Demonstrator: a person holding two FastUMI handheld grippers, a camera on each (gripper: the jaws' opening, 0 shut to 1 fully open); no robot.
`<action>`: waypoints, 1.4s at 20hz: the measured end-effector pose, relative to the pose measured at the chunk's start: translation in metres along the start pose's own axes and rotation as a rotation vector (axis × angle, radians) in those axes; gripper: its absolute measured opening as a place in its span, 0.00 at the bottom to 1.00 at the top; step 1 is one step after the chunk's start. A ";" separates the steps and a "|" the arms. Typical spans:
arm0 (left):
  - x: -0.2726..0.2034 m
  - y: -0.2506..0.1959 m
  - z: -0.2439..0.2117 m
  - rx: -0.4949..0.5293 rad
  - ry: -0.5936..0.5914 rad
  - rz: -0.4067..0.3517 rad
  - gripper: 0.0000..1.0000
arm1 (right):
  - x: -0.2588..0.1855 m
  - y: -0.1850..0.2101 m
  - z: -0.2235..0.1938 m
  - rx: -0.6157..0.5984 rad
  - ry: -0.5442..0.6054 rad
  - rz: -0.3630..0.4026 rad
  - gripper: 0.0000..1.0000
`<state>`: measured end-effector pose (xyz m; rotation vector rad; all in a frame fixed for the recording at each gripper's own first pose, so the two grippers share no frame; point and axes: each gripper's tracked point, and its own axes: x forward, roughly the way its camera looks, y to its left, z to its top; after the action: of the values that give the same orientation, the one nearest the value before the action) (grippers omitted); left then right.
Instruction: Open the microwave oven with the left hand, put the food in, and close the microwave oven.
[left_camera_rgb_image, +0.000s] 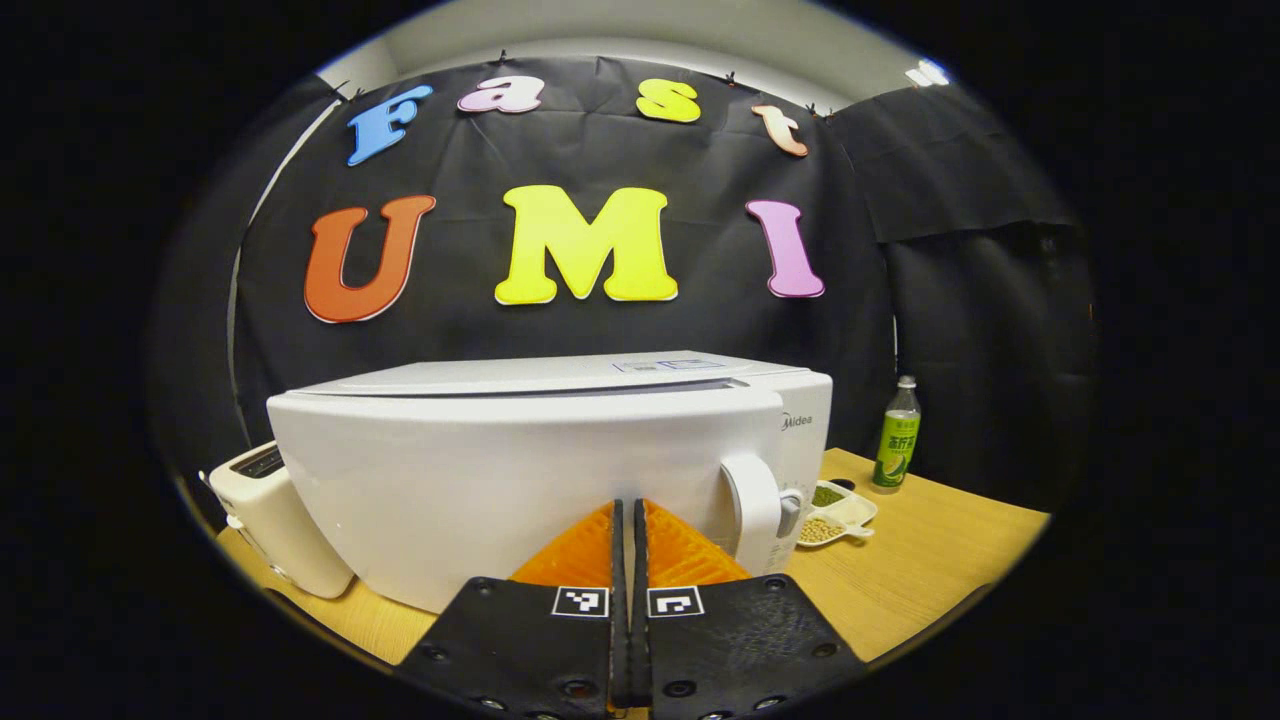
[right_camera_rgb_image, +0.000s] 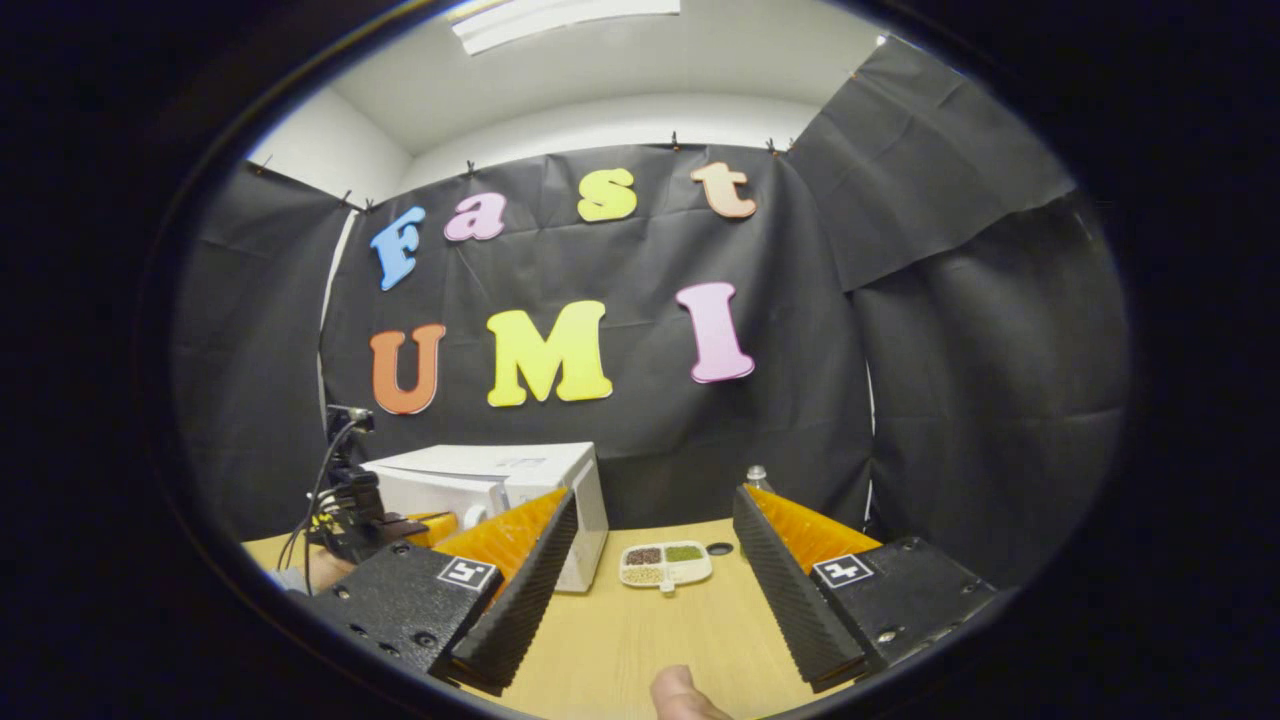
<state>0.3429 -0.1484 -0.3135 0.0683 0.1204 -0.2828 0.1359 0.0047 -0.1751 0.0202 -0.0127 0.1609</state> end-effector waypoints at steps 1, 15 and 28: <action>0.009 -0.001 -0.003 -0.006 0.006 0.014 0.00 | 0.000 0.002 -0.001 0.009 0.004 0.009 1.00; -0.033 0.011 -0.012 -0.198 0.114 0.063 0.10 | -0.025 0.011 -0.011 0.050 0.053 0.015 1.00; -0.261 -0.011 0.091 -0.075 0.041 0.139 0.95 | -0.086 0.023 0.020 0.029 0.046 -0.021 1.00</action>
<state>0.1014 -0.0946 -0.1905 0.0082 0.1657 -0.1384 0.0474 0.0131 -0.1554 0.0453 0.0357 0.1403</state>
